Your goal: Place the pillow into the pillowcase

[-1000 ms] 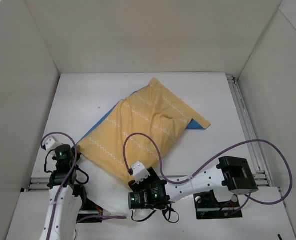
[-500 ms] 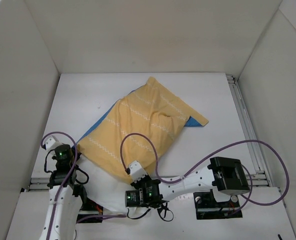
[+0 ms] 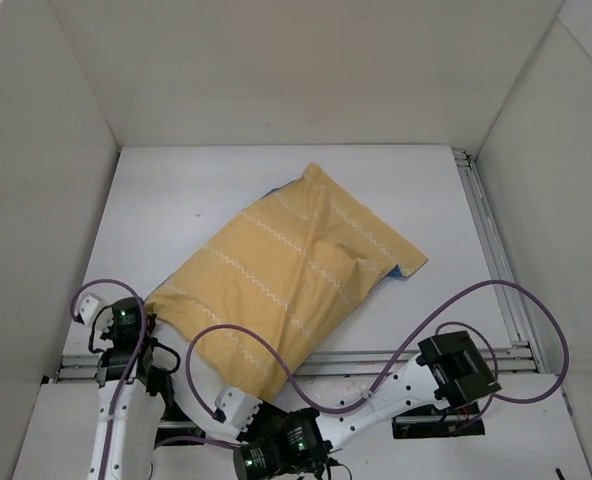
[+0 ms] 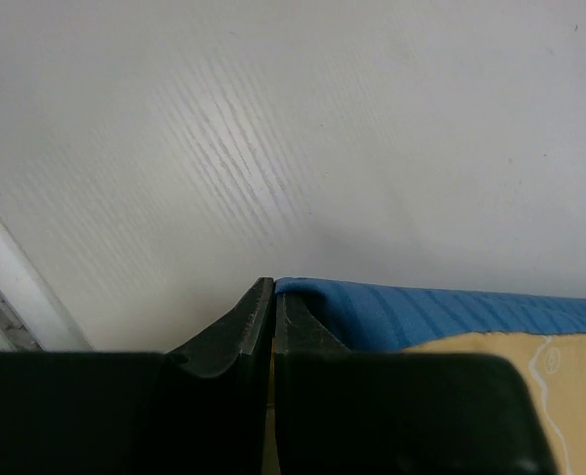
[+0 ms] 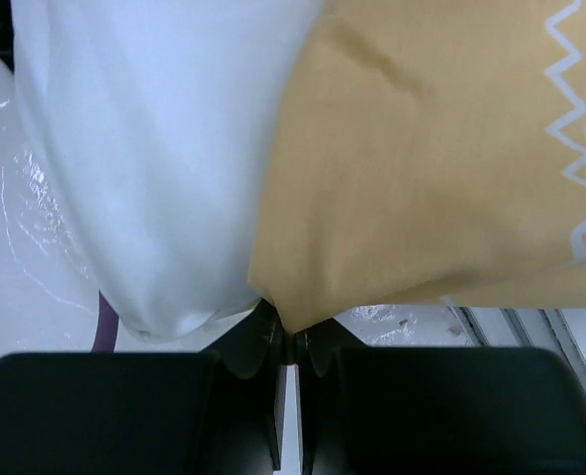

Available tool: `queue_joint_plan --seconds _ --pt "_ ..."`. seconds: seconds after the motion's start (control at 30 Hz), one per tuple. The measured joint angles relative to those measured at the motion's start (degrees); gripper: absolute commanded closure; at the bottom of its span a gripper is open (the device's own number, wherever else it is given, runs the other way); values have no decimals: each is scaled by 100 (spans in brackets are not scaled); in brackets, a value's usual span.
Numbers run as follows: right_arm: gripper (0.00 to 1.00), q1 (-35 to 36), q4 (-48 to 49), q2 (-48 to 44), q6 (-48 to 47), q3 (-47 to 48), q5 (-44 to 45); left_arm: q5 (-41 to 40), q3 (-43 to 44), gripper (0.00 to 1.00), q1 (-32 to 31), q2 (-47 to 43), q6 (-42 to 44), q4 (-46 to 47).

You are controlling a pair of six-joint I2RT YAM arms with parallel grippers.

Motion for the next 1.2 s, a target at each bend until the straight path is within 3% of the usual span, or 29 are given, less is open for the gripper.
queue_joint_plan --seconds 0.47,0.87,1.2 --pt "100 87 -2 391 -619 332 -590 -883 -118 100 -157 -2149 -1158 -1342" --pt "100 127 326 -315 -487 -15 -820 -1314 -181 100 -157 -1591 -2304 -1792" --pt "100 461 452 -855 -264 -369 -848 -1410 179 100 -168 -1661 -2175 -2052"
